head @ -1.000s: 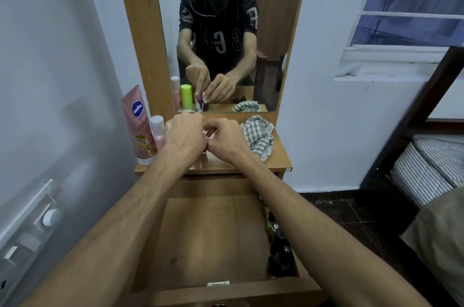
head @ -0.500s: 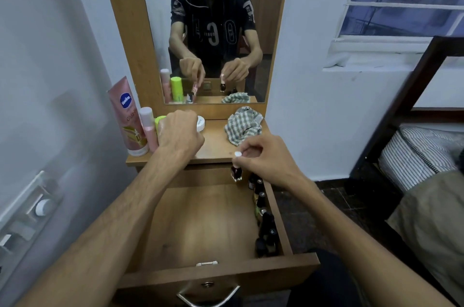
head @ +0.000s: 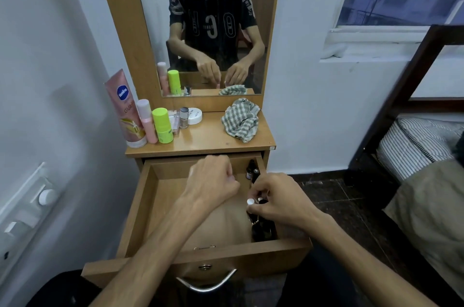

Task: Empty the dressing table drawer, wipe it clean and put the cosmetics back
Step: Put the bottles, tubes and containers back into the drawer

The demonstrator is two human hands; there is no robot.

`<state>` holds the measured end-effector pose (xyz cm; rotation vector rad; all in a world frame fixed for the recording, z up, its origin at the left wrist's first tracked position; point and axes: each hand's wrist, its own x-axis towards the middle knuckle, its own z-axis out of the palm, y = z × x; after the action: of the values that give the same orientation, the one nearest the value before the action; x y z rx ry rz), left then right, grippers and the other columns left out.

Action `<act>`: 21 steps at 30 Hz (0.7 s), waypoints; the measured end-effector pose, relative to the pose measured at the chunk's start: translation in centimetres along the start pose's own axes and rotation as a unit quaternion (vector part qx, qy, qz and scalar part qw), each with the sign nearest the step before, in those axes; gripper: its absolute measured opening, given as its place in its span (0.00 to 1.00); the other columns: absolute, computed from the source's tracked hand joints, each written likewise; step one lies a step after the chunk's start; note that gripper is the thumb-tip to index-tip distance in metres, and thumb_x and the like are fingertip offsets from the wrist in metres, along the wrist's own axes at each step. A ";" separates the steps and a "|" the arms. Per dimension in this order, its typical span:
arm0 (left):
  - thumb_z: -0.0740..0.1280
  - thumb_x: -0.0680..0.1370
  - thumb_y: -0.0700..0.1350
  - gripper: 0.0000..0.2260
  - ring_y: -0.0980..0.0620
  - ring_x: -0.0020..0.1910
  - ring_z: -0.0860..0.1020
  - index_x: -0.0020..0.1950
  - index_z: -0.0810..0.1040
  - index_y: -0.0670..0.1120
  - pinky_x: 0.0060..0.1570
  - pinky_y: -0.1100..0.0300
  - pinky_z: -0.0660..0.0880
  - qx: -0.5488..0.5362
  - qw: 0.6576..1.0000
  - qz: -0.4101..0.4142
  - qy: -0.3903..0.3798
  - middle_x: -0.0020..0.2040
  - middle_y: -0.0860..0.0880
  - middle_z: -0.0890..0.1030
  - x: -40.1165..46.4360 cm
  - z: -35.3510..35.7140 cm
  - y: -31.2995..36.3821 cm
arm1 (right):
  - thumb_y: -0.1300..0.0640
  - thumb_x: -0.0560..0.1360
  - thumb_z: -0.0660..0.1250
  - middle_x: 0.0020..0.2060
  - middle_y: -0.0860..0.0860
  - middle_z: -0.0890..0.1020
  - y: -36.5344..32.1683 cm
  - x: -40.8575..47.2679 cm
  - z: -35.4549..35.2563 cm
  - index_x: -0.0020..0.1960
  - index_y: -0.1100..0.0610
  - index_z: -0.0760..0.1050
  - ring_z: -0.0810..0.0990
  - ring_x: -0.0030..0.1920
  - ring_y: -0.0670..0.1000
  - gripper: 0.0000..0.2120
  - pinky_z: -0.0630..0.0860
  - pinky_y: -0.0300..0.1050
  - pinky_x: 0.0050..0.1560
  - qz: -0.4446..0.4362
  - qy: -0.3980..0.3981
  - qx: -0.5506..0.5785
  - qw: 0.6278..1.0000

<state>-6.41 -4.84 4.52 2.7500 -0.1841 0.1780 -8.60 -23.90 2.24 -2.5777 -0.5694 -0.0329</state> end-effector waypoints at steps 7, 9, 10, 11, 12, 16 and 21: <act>0.73 0.71 0.48 0.02 0.58 0.39 0.81 0.41 0.81 0.52 0.37 0.58 0.78 -0.105 0.992 -0.004 -0.071 0.38 0.57 0.83 -1.3 3.6 0.4 | 0.45 0.70 0.75 0.45 0.40 0.78 1.0 -0.6 1.2 0.40 0.48 0.84 0.75 0.51 0.43 0.07 0.76 0.42 0.51 -0.021 -0.019 -0.039 0.999; 0.74 0.71 0.48 0.02 0.60 0.39 0.80 0.41 0.82 0.52 0.36 0.59 0.79 -0.130 0.988 -0.003 -0.081 0.37 0.57 0.83 -1.3 3.9 0.5 | 0.45 0.69 0.75 0.45 0.40 0.77 1.2 -0.7 1.4 0.39 0.48 0.83 0.74 0.51 0.43 0.07 0.77 0.43 0.50 -0.022 -0.017 -0.037 0.999; 0.74 0.71 0.47 0.02 0.60 0.39 0.80 0.41 0.82 0.52 0.36 0.59 0.79 -0.141 0.986 -0.001 -0.086 0.37 0.56 0.83 -1.2 4.0 0.6 | 0.45 0.69 0.75 0.45 0.40 0.77 1.2 -0.8 1.3 0.39 0.47 0.83 0.74 0.51 0.43 0.06 0.77 0.44 0.50 -0.022 -0.017 -0.036 0.999; 0.74 0.72 0.47 0.02 0.60 0.39 0.81 0.41 0.82 0.51 0.36 0.59 0.80 -0.153 0.984 0.001 -0.091 0.37 0.56 0.83 -1.1 4.1 0.5 | 0.45 0.69 0.75 0.46 0.40 0.77 1.2 -0.7 1.3 0.39 0.47 0.83 0.74 0.52 0.43 0.06 0.77 0.44 0.50 -0.025 -0.017 -0.034 0.999; 0.75 0.72 0.46 0.03 0.59 0.39 0.81 0.41 0.82 0.51 0.37 0.59 0.80 -0.167 0.981 0.001 -0.097 0.37 0.55 0.83 -1.0 4.2 0.5 | 0.46 0.69 0.75 0.46 0.40 0.77 1.2 -0.7 1.3 0.39 0.47 0.83 0.74 0.52 0.43 0.06 0.77 0.44 0.51 -0.029 -0.016 -0.034 0.999; 0.77 0.71 0.45 0.04 0.55 0.37 0.83 0.41 0.83 0.50 0.38 0.55 0.83 -0.224 0.968 -0.006 -0.116 0.38 0.52 0.84 -0.5 4.7 -0.2 | 0.47 0.70 0.75 0.47 0.40 0.78 1.2 -0.7 1.0 0.41 0.47 0.85 0.73 0.54 0.43 0.05 0.76 0.43 0.54 -0.042 -0.023 -0.037 0.998; 0.77 0.72 0.40 0.05 0.49 0.38 0.85 0.44 0.83 0.45 0.36 0.52 0.84 -0.264 0.956 -0.004 -0.129 0.40 0.47 0.85 -0.7 4.6 -0.3 | 0.44 0.70 0.74 0.47 0.38 0.78 1.5 -1.1 0.5 0.43 0.46 0.85 0.72 0.54 0.40 0.07 0.74 0.39 0.55 -0.051 -0.044 -0.026 0.997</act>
<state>-6.57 -6.27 0.04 2.2278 -0.2494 -0.2096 -9.08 -25.27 0.99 -2.6081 -0.7414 0.0308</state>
